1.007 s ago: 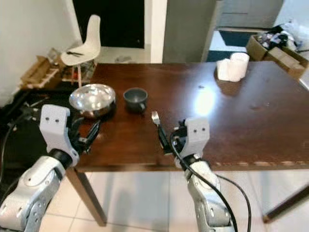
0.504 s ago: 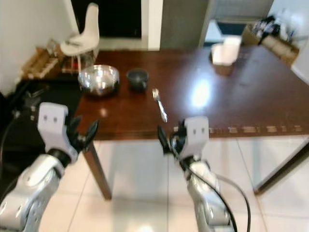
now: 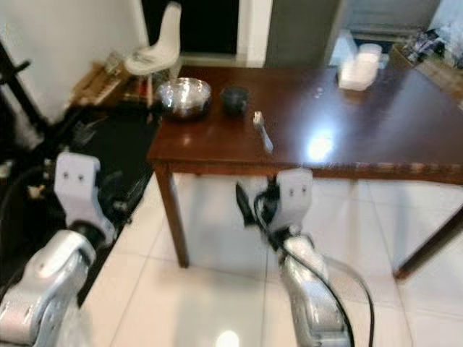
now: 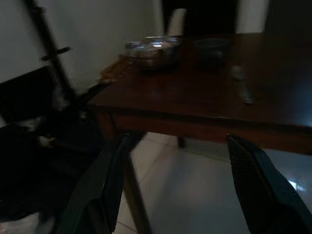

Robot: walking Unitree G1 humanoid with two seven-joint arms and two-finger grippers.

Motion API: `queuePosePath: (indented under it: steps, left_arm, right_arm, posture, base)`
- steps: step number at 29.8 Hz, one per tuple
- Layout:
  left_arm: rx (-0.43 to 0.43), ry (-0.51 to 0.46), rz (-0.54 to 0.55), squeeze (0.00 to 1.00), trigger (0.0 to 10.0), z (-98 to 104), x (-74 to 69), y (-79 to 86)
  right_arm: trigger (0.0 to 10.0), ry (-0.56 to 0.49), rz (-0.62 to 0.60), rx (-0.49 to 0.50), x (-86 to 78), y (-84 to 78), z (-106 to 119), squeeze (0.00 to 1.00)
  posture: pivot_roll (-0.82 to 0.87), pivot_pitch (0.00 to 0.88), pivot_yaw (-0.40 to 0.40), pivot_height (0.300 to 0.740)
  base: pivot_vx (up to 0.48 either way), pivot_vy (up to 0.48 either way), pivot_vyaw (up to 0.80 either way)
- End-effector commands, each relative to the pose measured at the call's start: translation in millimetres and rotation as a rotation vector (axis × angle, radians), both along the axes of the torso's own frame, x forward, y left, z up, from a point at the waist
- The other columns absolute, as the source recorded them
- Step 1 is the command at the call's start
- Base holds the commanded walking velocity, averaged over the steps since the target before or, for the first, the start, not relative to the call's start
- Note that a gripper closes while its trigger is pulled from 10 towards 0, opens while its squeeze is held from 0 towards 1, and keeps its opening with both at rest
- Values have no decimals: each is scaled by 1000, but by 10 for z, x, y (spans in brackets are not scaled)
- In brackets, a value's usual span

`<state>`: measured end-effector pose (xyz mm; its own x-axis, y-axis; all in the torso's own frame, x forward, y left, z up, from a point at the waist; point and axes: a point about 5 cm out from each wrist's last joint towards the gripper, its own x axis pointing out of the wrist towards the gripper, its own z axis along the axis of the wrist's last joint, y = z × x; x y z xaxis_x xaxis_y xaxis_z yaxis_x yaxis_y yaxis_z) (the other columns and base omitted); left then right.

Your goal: Setting the table

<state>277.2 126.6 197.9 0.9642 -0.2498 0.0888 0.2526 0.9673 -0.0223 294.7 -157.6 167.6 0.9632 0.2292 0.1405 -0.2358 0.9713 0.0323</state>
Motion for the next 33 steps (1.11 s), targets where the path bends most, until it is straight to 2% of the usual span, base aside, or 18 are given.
queuePosePath:
  steps: [1,33]
  left_arm:
    - [7,2,1,0,10000,-6,-5,4]
    - [-22,20,-8,0,10000,-34,-12,-15]
  right_arm:
    - [10000,25,-11,6,-8,-9,-45,0]
    - [10000,48,-14,30,5,-23,-52,0]
  posture:
    - [-41,0,85,740]
    - [-44,0,81,740]
  base:
    - [0,0,-781]
    - [0,0,-783]
